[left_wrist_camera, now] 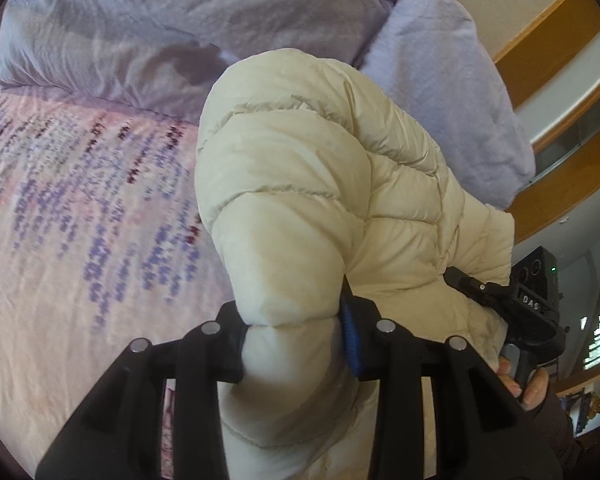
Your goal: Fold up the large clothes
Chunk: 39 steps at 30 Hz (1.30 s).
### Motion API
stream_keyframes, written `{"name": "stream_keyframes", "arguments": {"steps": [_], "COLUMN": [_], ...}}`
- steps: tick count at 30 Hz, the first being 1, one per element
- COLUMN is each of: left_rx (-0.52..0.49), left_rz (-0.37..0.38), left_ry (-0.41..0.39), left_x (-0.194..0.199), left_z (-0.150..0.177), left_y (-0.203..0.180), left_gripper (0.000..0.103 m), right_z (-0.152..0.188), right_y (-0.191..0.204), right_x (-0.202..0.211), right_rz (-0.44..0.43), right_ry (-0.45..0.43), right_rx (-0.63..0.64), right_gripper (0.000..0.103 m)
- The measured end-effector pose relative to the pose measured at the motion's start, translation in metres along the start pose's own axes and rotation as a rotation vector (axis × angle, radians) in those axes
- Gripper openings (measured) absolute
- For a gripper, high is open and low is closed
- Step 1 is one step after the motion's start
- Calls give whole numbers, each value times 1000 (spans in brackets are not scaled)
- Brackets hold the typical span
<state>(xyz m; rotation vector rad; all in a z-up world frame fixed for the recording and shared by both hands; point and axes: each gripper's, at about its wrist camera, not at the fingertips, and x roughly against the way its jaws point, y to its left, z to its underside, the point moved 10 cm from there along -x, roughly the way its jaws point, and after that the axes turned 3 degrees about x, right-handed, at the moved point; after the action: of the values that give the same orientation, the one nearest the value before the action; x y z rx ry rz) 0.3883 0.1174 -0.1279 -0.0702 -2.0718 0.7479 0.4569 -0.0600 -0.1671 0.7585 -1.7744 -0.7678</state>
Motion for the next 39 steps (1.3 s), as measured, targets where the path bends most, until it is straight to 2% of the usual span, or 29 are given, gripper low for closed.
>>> {"name": "stream_keyframes", "arguments": {"steps": [4,6,10,12,16,19,21,25,31,39], "left_rx": [-6,-5,-34,-61,-95,-112,-126,-157,-194,-213], "left_rz": [-79,-124,-202,-245,-304,-348,-367,-378,-387,-401], "left_ry": [-14,-17,-26,-36,-56,-93,-127,-163,-152,-124], "left_x": [-6,-10,-17,-15,-12,-3,4,10,2,-11], "left_z": [-5,-6,-3,-3,-9,-19,-25,-32,-27,-12], "left_y": [15,23,28,30,28,27,22,12,2,2], "left_gripper": [36,38,47,55,62,67,72,76,77,87], "right_z": [-3,3,7,4,-8,-16,-27,-24,9,18], "right_y": [6,9,7,3,0,5,14,42,76,45], "right_x": [-22,-27,-13,-3,28,49,67,71,43,12], "right_rz": [41,96,201,263,351,434,491,476,476,549], "right_ry": [16,28,21,0,-54,-118,-191,-256,-223,-213], "right_rx": [9,45,92,117,148,189,236,329,502,534], "right_gripper": [41,41,54,57,60,61,61,61,58,58]}}
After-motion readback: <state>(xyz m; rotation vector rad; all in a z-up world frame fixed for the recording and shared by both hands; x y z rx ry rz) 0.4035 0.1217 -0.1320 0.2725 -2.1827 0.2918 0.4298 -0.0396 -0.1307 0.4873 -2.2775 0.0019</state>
